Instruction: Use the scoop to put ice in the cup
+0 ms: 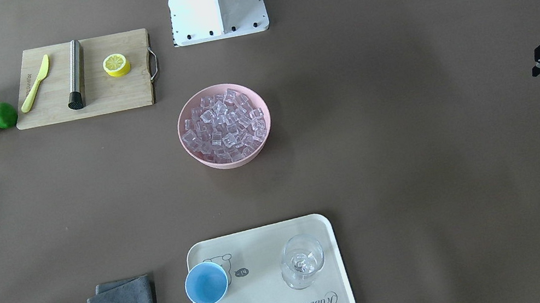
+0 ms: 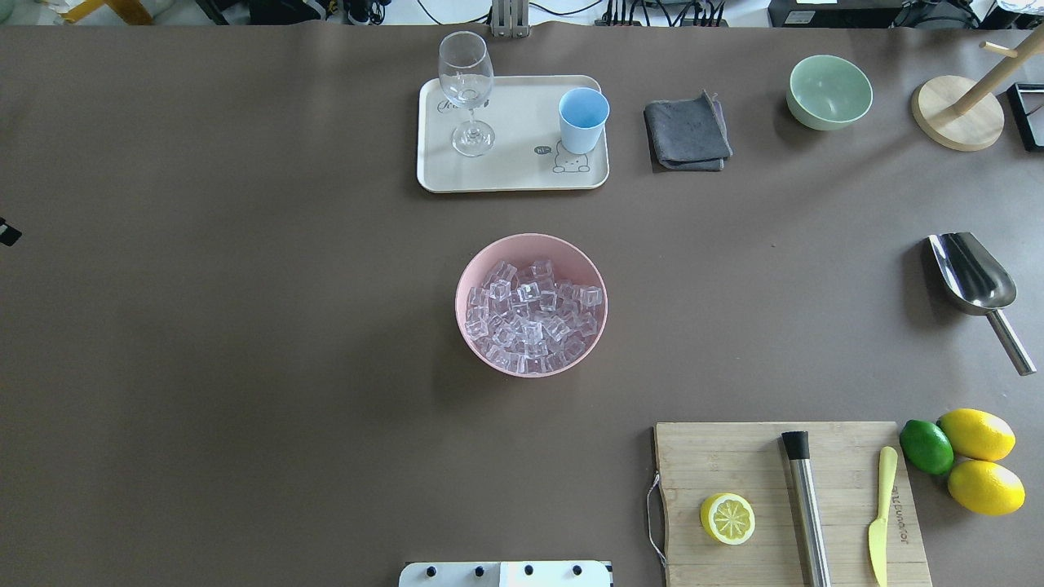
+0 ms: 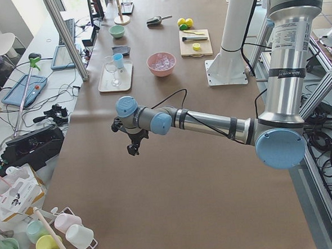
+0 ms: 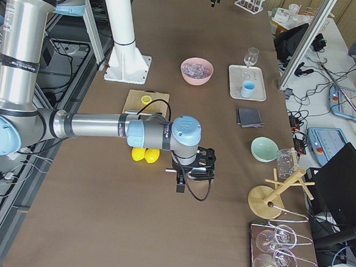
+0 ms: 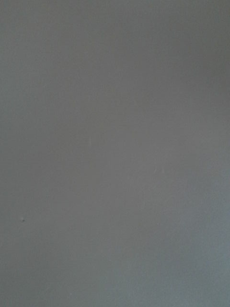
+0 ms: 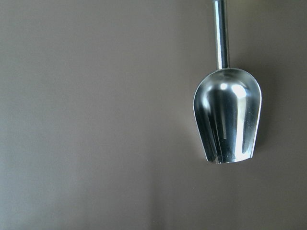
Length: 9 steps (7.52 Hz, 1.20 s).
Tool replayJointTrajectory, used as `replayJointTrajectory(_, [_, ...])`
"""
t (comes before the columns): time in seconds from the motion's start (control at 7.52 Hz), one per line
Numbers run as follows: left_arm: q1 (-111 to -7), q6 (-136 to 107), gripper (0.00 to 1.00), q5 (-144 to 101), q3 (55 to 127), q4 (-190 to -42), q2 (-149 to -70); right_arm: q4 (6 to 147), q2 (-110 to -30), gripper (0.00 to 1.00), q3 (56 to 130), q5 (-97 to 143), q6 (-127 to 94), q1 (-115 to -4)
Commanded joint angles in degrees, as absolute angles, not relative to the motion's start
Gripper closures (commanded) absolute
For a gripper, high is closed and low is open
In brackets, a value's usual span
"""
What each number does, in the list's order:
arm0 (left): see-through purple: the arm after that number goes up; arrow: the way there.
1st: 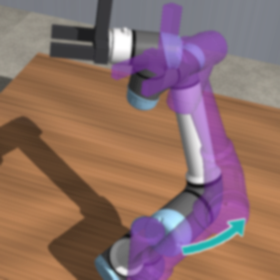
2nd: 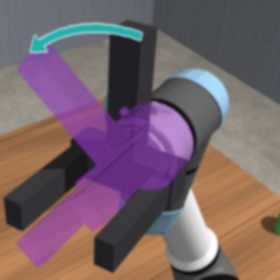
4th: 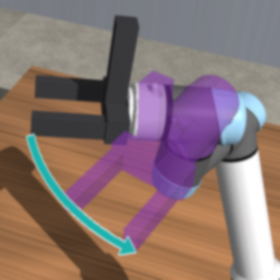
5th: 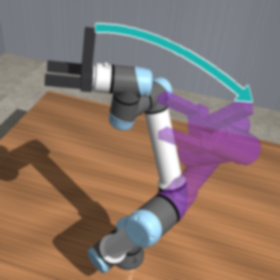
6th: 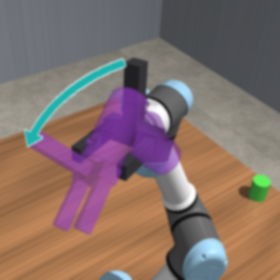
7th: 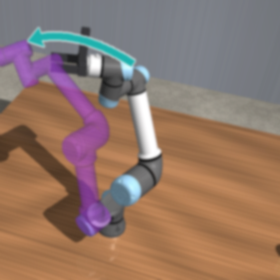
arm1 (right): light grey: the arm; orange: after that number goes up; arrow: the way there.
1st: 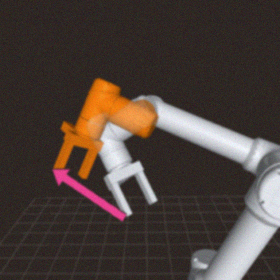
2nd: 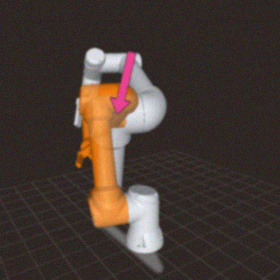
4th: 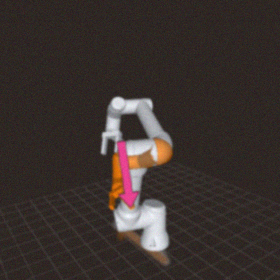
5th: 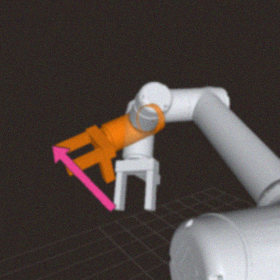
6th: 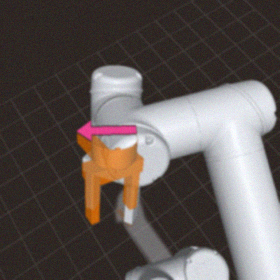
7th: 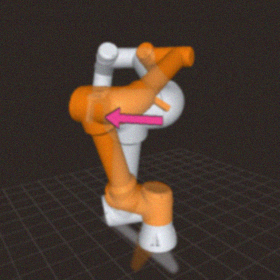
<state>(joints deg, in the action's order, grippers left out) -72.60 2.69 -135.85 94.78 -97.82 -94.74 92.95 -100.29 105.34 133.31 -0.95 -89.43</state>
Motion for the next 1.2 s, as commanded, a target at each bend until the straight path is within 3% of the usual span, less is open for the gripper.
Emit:
replayJointTrajectory(0.0, [-72.6, 2.7, 0.01, -135.8, 94.2, -97.8, -94.7, 92.7, -100.6, 0.0, 103.4, 132.9, -0.4, -89.5])
replayJointTrajectory(0.27, [-72.7, 2.9, 0.01, -135.8, 92.6, -97.6, -96.1, 92.4, -99.2, 0.0, 101.2, 133.9, -0.8, -89.5])
replayJointTrajectory(0.66, [-73.0, 3.2, 0.01, -135.9, 91.2, -97.6, -96.2, 92.5, -99.3, 0.0, 104.3, 133.5, -2.9, -89.5])
replayJointTrajectory(0.8, [-73.5, 3.2, 0.01, -136.0, 91.5, -97.7, -96.5, 92.5, -99.3, 0.0, 109.1, 132.2, -11.5, -87.2])
replayJointTrajectory(1.06, [-73.2, 3.0, 0.01, -136.2, 94.1, -97.6, -98.1, 89.1, -99.4, 0.0, 109.7, 132.2, -21.9, -80.5])
